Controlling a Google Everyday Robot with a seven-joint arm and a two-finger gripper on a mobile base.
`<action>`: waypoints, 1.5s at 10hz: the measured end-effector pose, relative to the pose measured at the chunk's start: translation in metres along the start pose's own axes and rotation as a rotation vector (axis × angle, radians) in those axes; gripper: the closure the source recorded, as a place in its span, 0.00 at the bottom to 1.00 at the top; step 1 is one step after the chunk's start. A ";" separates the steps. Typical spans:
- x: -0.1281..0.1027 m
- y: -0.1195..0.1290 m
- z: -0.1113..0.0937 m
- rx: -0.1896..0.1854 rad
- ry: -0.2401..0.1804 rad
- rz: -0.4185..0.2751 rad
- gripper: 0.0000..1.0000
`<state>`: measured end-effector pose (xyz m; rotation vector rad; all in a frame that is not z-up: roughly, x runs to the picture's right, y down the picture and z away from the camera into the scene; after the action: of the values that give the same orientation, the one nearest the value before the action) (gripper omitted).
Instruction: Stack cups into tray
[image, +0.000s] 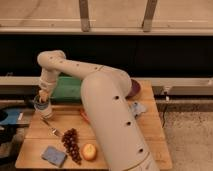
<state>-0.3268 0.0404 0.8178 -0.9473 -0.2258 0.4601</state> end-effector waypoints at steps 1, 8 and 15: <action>0.001 0.001 -0.001 0.002 0.006 0.000 0.25; -0.002 0.012 -0.005 0.009 0.001 -0.019 0.24; 0.009 0.004 -0.016 0.086 0.050 0.020 0.24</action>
<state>-0.3136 0.0355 0.8054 -0.8769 -0.1500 0.4603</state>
